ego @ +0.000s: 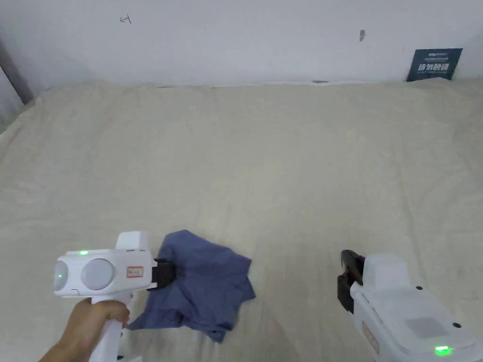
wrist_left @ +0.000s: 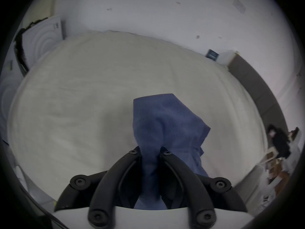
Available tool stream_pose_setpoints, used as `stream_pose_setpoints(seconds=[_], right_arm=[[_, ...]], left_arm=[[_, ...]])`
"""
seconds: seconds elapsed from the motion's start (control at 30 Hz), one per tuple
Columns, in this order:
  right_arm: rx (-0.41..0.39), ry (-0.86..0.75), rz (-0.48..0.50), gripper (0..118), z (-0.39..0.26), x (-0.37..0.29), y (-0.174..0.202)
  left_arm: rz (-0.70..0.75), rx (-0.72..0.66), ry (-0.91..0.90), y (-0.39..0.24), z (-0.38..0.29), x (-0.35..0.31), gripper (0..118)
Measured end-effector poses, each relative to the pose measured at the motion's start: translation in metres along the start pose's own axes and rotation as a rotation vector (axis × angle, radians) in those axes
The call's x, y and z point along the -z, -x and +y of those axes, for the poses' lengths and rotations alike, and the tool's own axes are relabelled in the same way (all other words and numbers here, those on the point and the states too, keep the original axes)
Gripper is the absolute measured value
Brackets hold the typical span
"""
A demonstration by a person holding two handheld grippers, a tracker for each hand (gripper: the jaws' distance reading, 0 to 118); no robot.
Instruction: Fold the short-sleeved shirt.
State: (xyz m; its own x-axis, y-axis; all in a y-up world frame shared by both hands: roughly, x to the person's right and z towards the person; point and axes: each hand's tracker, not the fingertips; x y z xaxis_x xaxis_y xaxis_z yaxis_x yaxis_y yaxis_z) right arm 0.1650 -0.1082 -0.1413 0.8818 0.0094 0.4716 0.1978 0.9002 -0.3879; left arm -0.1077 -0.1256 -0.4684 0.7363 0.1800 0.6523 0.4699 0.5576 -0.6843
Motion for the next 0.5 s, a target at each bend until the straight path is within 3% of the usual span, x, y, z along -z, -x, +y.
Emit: stream_pose_setpoints(seconds=[0.13, 0.33, 0.5], right_arm=[[-0.007, -0.032, 0.000, 2, 0.020, -0.001, 0.009], [-0.029, -0.051, 0.012, 2, 0.037, 0.010, 0.031], [-0.048, -0.023, 0.039, 2, 0.035, 0.028, 0.047]], left_arm=[[0.185, 0.011, -0.009, 0.077, 0.021, -0.009, 18], [0.406, -0.078, 0.010, 0.186, 0.033, -0.022, 18], [0.437, -0.208, 0.060, 0.239, 0.029, -0.024, 19]])
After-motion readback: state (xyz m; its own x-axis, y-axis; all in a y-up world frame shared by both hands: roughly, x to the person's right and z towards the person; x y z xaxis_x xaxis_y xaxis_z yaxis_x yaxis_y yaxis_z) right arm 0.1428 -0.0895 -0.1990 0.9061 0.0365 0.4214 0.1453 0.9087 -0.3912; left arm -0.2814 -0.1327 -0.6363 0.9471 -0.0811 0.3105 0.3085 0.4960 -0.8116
